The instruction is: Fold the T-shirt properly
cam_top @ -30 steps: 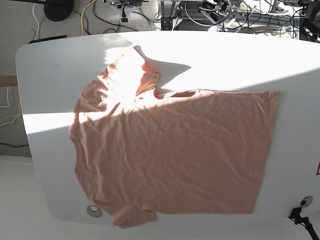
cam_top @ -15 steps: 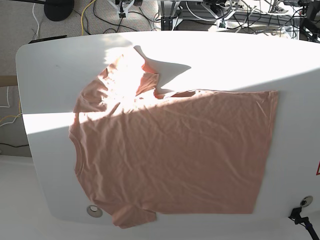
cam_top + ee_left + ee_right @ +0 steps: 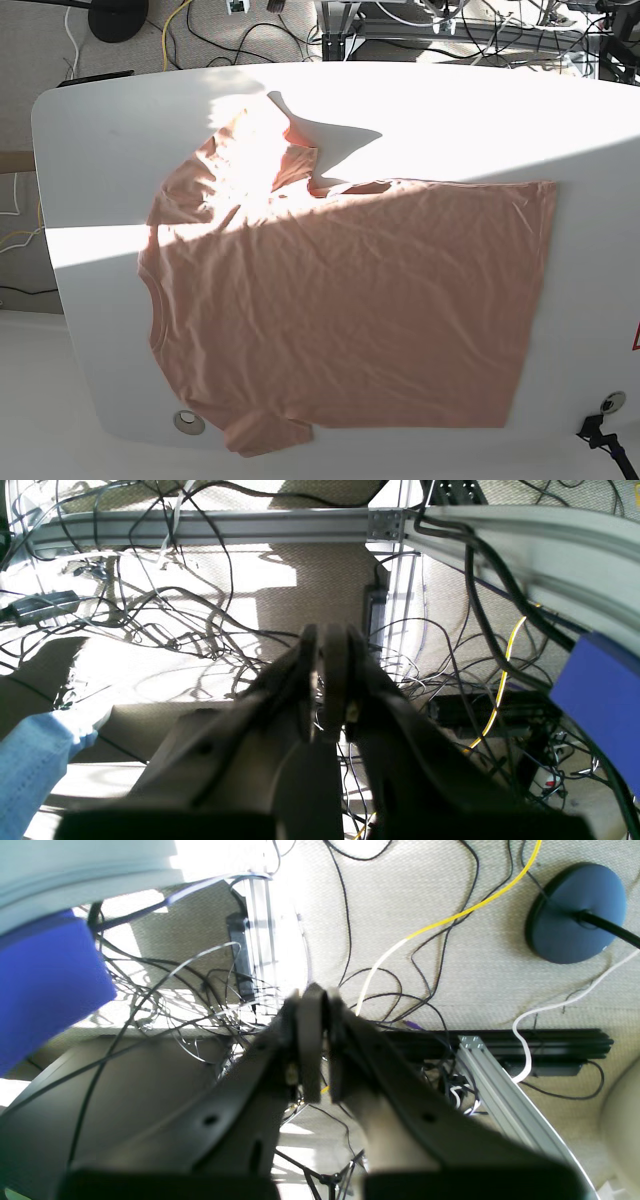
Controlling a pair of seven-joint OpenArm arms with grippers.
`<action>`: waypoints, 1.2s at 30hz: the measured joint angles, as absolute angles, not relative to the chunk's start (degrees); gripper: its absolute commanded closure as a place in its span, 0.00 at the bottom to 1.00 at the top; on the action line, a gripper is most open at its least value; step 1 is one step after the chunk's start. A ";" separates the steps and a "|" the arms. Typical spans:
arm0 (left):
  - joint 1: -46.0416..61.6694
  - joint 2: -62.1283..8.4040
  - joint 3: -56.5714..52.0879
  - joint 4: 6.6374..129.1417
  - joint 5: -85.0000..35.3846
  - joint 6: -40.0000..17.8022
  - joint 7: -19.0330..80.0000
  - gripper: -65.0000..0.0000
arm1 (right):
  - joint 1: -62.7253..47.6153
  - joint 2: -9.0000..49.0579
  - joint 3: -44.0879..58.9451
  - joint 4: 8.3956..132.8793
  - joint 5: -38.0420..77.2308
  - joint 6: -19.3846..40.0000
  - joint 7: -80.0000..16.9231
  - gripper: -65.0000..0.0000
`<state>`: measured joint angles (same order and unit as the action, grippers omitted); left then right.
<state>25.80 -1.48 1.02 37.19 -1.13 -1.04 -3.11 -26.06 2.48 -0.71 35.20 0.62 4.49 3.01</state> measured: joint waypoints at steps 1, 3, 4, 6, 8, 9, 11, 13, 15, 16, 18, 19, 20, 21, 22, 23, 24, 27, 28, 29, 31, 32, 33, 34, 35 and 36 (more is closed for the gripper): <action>26.76 -1.48 1.02 38.37 -1.13 -1.04 -3.16 0.98 | -27.11 2.48 -0.71 36.58 0.62 4.49 2.87 0.98; 29.32 -1.50 1.02 41.04 -1.10 -1.04 -3.79 0.98 | -29.41 2.35 -0.80 39.75 0.62 4.49 2.96 0.98; 30.52 -1.50 1.02 42.35 -1.10 -1.04 -4.45 0.98 | -30.50 2.33 -0.80 41.39 0.62 4.51 2.83 0.98; 32.23 -1.48 1.02 43.92 -1.10 -1.04 -5.58 0.98 | -32.64 2.39 -0.80 44.38 0.62 4.49 2.90 0.98; 33.56 -1.48 1.02 44.91 -1.10 -1.04 -5.82 0.98 | -34.85 2.42 -0.80 47.18 0.80 4.47 2.94 0.98; 34.35 -1.50 1.02 45.45 -1.13 -1.04 -5.91 0.98 | -35.99 2.39 -0.75 48.56 0.82 4.49 2.81 0.98; 36.47 -1.65 1.02 47.46 -1.13 -1.04 -6.09 0.98 | -38.41 2.39 -0.73 51.72 0.82 4.45 2.85 0.98; 39.20 -2.44 1.08 50.15 -1.04 -1.17 -8.21 0.98 | -40.88 2.59 -0.82 55.27 0.73 4.54 2.68 0.99; 41.28 -2.94 0.91 52.12 -1.10 -0.97 -10.85 0.98 | -42.98 3.01 -0.73 59.00 0.80 4.43 2.72 0.99; 42.33 -3.11 0.84 52.82 -1.23 -0.64 -10.83 0.98 | -43.92 3.22 -0.69 60.64 0.82 4.32 2.79 0.99; 44.47 -3.05 0.84 54.74 -1.28 -0.67 -10.92 0.98 | -45.80 3.36 -0.69 63.46 0.82 4.40 2.81 0.99; 45.78 -3.01 0.86 55.86 -1.28 -0.71 -10.81 0.98 | -47.03 3.36 -0.64 64.82 0.78 4.27 2.81 0.99; 46.92 -2.83 0.86 57.56 -1.26 -0.89 -10.92 0.98 | -48.16 3.36 -0.62 66.37 0.82 4.49 2.85 0.99; 48.01 -2.68 0.93 59.02 -1.23 -0.91 -11.03 0.98 | -49.34 3.33 -0.64 67.77 0.82 4.45 2.68 0.99; 49.04 -2.59 0.93 60.64 -1.21 -1.19 -10.79 0.98 | -50.39 3.31 -0.64 68.84 0.82 4.49 2.76 0.99; 50.15 -2.61 0.93 62.13 -1.21 -1.23 -10.83 0.99 | -51.35 3.33 -0.64 69.87 0.82 4.51 2.70 0.99; 51.13 -2.68 0.91 63.79 -1.23 -1.23 -11.00 0.99 | -52.21 3.33 -0.64 70.87 0.86 4.49 2.76 0.99; 55.57 -2.92 0.91 69.36 -1.28 -1.04 -11.35 0.99 | -55.35 3.36 -0.62 74.63 0.80 4.23 2.66 0.99; 56.95 -2.92 0.91 71.42 -1.28 -1.04 -11.27 0.99 | -56.60 3.36 -0.60 76.34 0.84 4.32 2.94 0.99; 58.35 -2.90 0.91 73.14 -1.28 -1.04 -11.07 0.99 | -57.95 3.33 -0.60 77.95 0.82 4.27 2.85 0.99; 61.10 -3.29 0.91 77.30 -1.23 -0.93 -10.50 0.99 | -60.93 3.33 -0.62 81.38 0.82 4.45 2.55 0.99; 62.30 -3.81 0.95 79.53 -1.19 -0.95 -10.74 0.99 | -62.28 3.31 -0.62 83.24 0.82 4.34 2.33 0.99; 63.53 -4.38 0.95 81.76 -1.08 -1.28 -10.94 0.99 | -63.53 3.11 -0.60 85.10 0.82 4.25 2.33 0.99; 64.58 -4.71 0.91 83.99 -1.06 -1.23 -10.94 0.99 | -64.64 3.16 -0.60 86.72 0.84 4.21 2.39 0.99; 65.60 -5.02 0.80 86.13 -1.19 -1.02 -10.87 0.99 | -65.84 3.07 -0.60 88.58 0.82 3.92 1.98 0.98; 66.63 -5.13 0.75 88.07 -1.23 -0.67 -10.85 0.99 | -67.20 3.01 -0.58 90.67 0.80 3.75 2.17 0.98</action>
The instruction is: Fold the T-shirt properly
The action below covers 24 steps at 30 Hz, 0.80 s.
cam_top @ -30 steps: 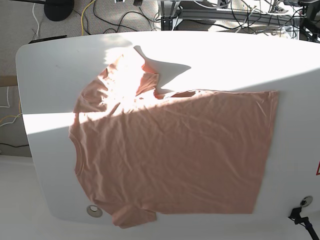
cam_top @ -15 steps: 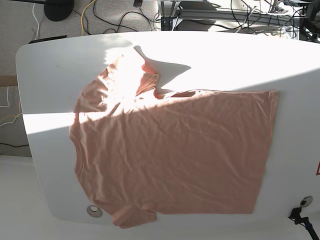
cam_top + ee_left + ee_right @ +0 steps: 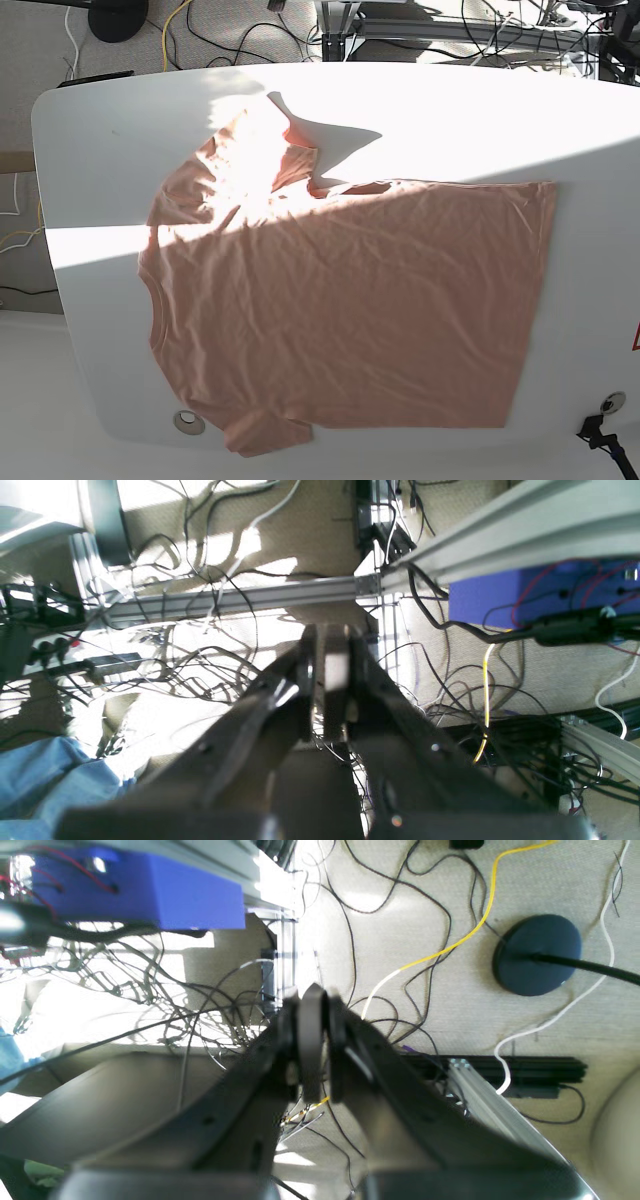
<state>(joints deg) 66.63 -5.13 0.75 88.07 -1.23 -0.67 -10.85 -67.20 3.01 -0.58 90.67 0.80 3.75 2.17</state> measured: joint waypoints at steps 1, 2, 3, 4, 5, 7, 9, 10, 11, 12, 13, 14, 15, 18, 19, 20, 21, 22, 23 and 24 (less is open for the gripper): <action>67.70 -5.08 0.64 89.91 -1.26 -0.60 -11.00 0.99 | -68.47 2.98 -0.58 92.86 0.82 3.86 2.42 0.98; 68.79 -5.15 0.64 91.74 -1.28 -0.71 -10.96 0.99 | -69.69 2.83 -0.60 94.91 0.84 4.05 2.31 0.98; 69.97 -5.48 0.67 93.60 -1.26 -1.04 -10.72 0.99 | -71.05 2.70 -0.64 97.14 0.99 4.01 1.76 0.98; 71.05 -6.33 0.69 95.53 -1.17 -1.23 -10.55 0.99 | -72.34 2.72 -0.71 99.42 1.26 4.01 1.80 0.98; 71.75 -7.18 0.60 97.06 -1.08 -1.58 -10.87 0.99 | -73.34 2.72 -0.69 101.54 1.21 4.08 2.15 0.98; 72.27 -7.57 -0.64 99.68 -1.10 -1.15 -10.20 0.98 | -74.02 2.87 -0.62 105.43 1.17 3.79 1.65 0.98; 72.58 -7.60 -2.35 102.61 -1.17 -0.47 -10.28 0.98 | -73.65 2.74 -0.51 108.79 1.19 3.53 1.67 0.98; 72.60 -7.46 -2.96 104.07 -1.17 -0.80 -10.81 0.98 | -73.52 2.68 -0.67 110.32 1.21 4.01 1.93 0.98; 72.55 -7.22 -3.42 105.21 -1.15 -0.89 -10.96 0.98 | -73.47 2.72 -0.71 111.59 1.23 4.10 2.35 0.98; 72.58 -7.05 -3.95 105.89 -1.13 -1.37 -11.00 0.98 | -73.47 2.72 -0.69 112.25 1.26 4.05 2.74 0.98; 72.73 -7.11 -4.45 106.61 -1.08 -1.32 -10.41 0.98 | -73.54 2.72 -0.69 112.38 1.26 3.81 2.59 0.98; 72.90 -7.22 -5.10 107.53 -1.08 -1.28 -9.98 0.98 | -73.60 2.72 -0.69 112.40 1.26 3.86 2.31 0.98; 72.84 -7.46 -5.54 108.47 -1.10 -1.19 -10.31 0.98 | -73.30 2.74 -0.71 112.44 1.26 3.88 2.31 0.98; 69.69 -7.46 -6.02 109.69 -1.13 -1.23 -10.26 0.98 | -69.14 2.70 -0.82 112.62 1.23 3.84 2.17 0.98; 68.64 -7.35 -6.07 109.71 -1.13 -1.26 -10.33 0.98 | -67.64 2.72 -0.80 112.88 1.23 4.03 2.31 0.98; 67.77 -7.38 -6.07 109.69 -1.13 -1.28 -10.50 0.98 | -66.54 2.72 -0.80 113.27 1.23 4.01 2.44 0.97; 67.05 -7.40 -6.07 109.71 -1.13 -1.28 -10.41 0.97 | -65.52 2.72 -0.80 113.58 1.26 3.99 2.31 0.95; 66.22 -7.42 -6.07 109.69 -1.10 -1.28 -10.28 0.96 | -64.42 2.72 -0.80 113.60 1.26 4.01 2.33 0.91; 65.25 -7.51 -6.09 109.62 -1.10 -1.28 -10.26 0.92 | -63.31 2.72 -0.80 113.54 1.21 4.01 2.02 0.85; 64.25 -7.49 -6.13 109.54 -1.10 -1.26 -10.09 0.85 | -62.35 2.72 -0.80 113.54 1.17 3.95 1.32 0.78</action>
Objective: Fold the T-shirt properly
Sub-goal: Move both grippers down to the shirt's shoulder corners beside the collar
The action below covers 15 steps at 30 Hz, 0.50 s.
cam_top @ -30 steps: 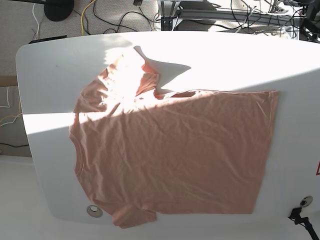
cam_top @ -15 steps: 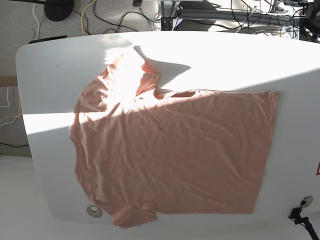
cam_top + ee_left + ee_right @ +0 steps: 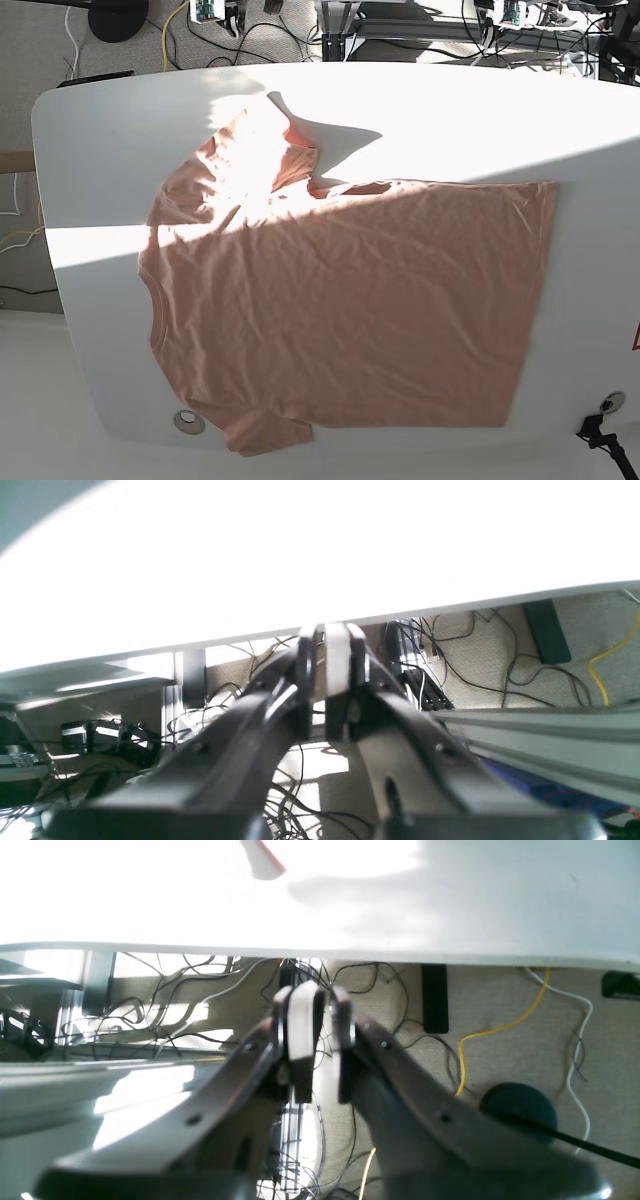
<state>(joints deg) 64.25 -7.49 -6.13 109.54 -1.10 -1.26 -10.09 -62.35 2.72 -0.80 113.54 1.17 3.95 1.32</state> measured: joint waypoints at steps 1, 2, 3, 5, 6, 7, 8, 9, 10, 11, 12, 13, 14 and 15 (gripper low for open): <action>63.11 -7.44 -6.17 109.54 -1.15 -1.26 -10.07 0.74 | -61.39 2.70 -0.80 113.54 1.21 3.88 1.37 0.71; 61.82 -7.35 -6.26 109.54 -1.19 -1.30 -10.11 0.64 | -60.20 2.72 -0.80 113.54 1.19 4.03 1.32 0.65; 60.64 -7.18 -6.44 109.54 -0.95 -1.32 -10.13 0.51 | -59.05 2.72 -0.84 113.54 1.23 4.03 1.39 0.60; 58.98 -7.18 -7.62 109.56 -1.06 -1.28 -10.22 0.33 | -57.19 2.72 -0.86 113.54 1.21 4.16 1.43 0.52; 58.22 -7.18 -8.03 109.56 -1.21 -1.26 -10.20 0.29 | -56.31 2.72 -0.86 113.54 1.26 4.38 1.37 0.50; 57.30 -7.18 -8.08 109.54 -1.17 -1.10 -10.02 0.29 | -55.37 2.72 -0.86 113.54 1.26 4.49 1.23 0.48; 56.31 -7.14 -8.10 109.54 -1.13 -0.89 -10.00 0.29 | -54.30 2.72 -0.86 113.54 1.30 4.47 1.19 0.47; 55.18 -7.03 -8.49 109.51 -1.13 -1.48 -10.00 0.29 | -53.06 2.68 -0.86 113.54 3.97 4.47 0.38 0.47; 53.89 -6.92 -9.17 109.47 -1.08 -1.72 -9.89 0.29 | -51.62 2.72 -0.84 113.49 7.73 4.54 -1.50 0.47; 52.58 -6.94 -9.93 109.49 -1.10 -1.54 -9.93 0.29 | -50.15 2.79 -0.80 113.45 10.59 4.49 -2.74 0.47; 51.48 -7.09 -10.74 109.45 -1.41 -1.37 -9.98 0.29 | -48.53 3.03 -0.78 113.45 15.31 4.16 -4.45 0.47; 50.59 -7.18 -11.31 109.45 -3.25 -0.91 -9.98 0.29 | -46.98 3.46 -0.71 113.47 18.13 4.03 -6.04 0.47; 49.91 -7.22 -12.08 109.45 -5.80 -0.91 -10.02 0.29 | -45.45 4.14 -0.69 113.47 21.98 3.90 -8.29 0.47; 49.34 -7.27 -12.67 109.45 -8.54 -0.91 -9.96 0.29 | -44.23 4.80 -0.67 113.45 25.69 3.88 -10.26 0.47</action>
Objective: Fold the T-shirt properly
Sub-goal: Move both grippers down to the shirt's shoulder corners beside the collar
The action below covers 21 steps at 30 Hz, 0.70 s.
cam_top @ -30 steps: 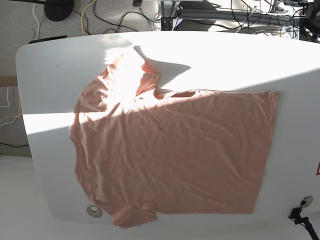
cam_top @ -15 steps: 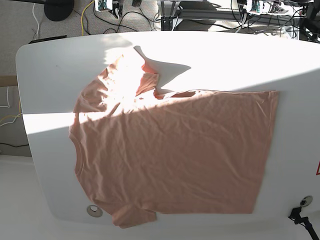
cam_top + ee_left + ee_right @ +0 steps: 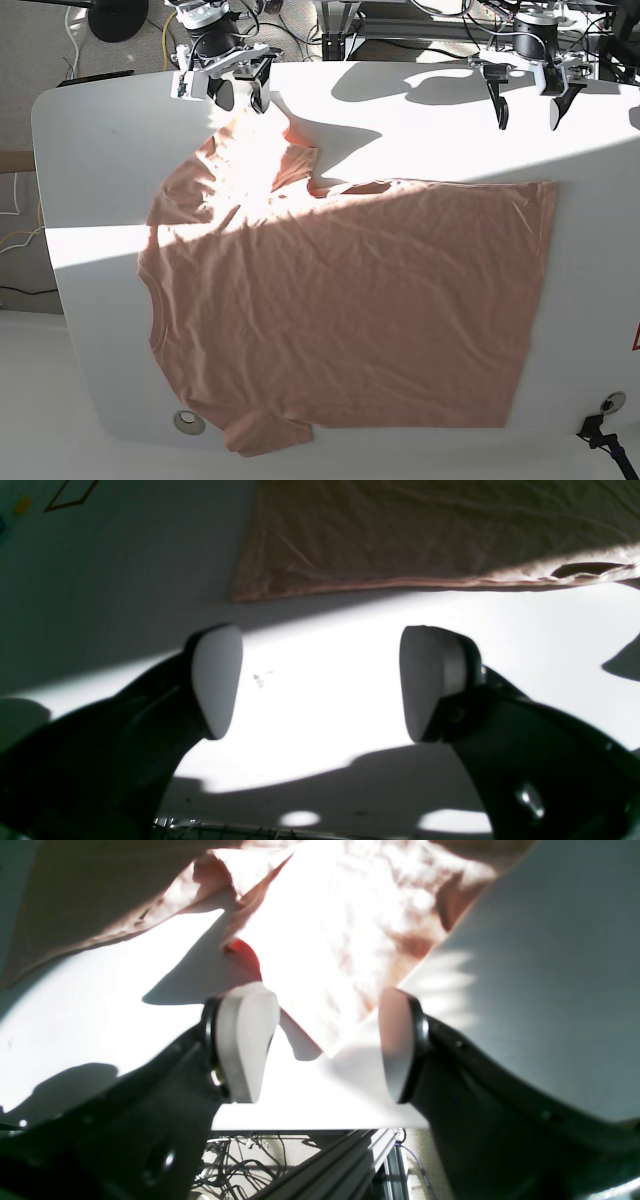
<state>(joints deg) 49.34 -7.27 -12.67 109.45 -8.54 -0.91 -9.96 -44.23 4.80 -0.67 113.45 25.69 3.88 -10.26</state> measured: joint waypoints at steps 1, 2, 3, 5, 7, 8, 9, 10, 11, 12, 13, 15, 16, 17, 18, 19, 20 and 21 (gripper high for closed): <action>48.69 -7.29 -13.19 109.45 -11.07 -0.91 -9.87 0.29 | -43.16 5.26 -0.19 113.45 29.32 4.01 -11.70 0.47; 47.51 -7.42 -13.74 109.45 -13.82 -1.08 -8.05 0.29 | -42.26 5.41 0.75 113.47 33.23 3.84 -13.30 0.47; 46.13 -7.92 -14.50 109.40 -16.21 -1.41 -4.73 0.29 | -41.58 5.41 1.98 113.47 36.05 3.62 -15.31 0.47; 43.77 -10.22 -16.21 109.16 -21.39 -1.19 -0.97 0.29 | -40.45 5.37 4.01 113.40 41.78 2.96 -18.94 0.47; 42.48 -11.97 -18.41 109.23 -27.11 -1.06 2.04 0.29 | -39.66 5.26 5.93 113.19 46.00 3.14 -22.11 0.47; 42.22 -12.45 -19.55 109.23 -29.58 -0.91 4.05 0.29 | -39.38 5.15 6.94 113.19 47.92 3.11 -23.53 0.47; 42.04 -12.73 -20.64 109.21 -32.01 -0.86 6.24 0.29 | -39.09 5.10 8.05 113.14 49.19 3.16 -25.12 0.47; 41.71 -13.08 -21.69 109.12 -33.89 -0.71 8.19 0.29 | -39.03 5.15 8.95 112.62 50.39 3.27 -26.00 0.47; 41.17 -13.50 -22.68 109.10 -35.42 -0.84 10.20 0.29 | -39.05 5.15 9.56 112.03 51.72 3.18 -26.39 0.47; 40.16 -14.06 -23.62 109.10 -36.71 -0.93 12.10 0.29 | -39.22 5.10 10.24 111.63 51.96 3.09 -27.49 0.47; 38.94 -14.87 -24.40 109.08 -37.67 -0.73 13.82 0.29 | -39.44 5.19 10.39 111.13 52.25 3.07 -27.49 0.47; 36.80 -16.25 -25.58 109.06 -39.11 -0.89 16.60 0.29 | -39.79 5.06 10.46 110.69 52.58 2.98 -28.49 0.47; 35.86 -16.23 -26.48 109.12 -39.62 -0.95 17.69 0.29 | -39.86 4.60 10.48 110.13 52.73 3.29 -28.82 0.47; 35.27 -16.08 -27.38 109.14 -39.86 -0.91 18.61 0.29 | -39.97 3.84 10.50 109.40 52.77 3.16 -28.99 0.47; 34.72 -15.94 -28.10 109.12 -39.94 -0.82 20.08 0.29 | -40.23 3.36 10.50 108.77 52.80 3.20 -29.23 0.47; 34.28 -15.86 -28.45 109.12 -39.92 -0.82 21.50 0.29 | -40.38 3.03 10.46 108.31 52.75 3.16 -30.26 0.47; 33.74 -15.73 -28.58 109.03 -39.90 -0.64 22.46 0.29 | -40.36 2.68 10.46 107.66 52.84 3.36 -30.04 0.47; 33.28 -15.68 -28.86 109.01 -39.90 -0.73 23.14 0.29 | -40.14 2.39 10.44 107.35 52.84 3.53 -29.78 0.47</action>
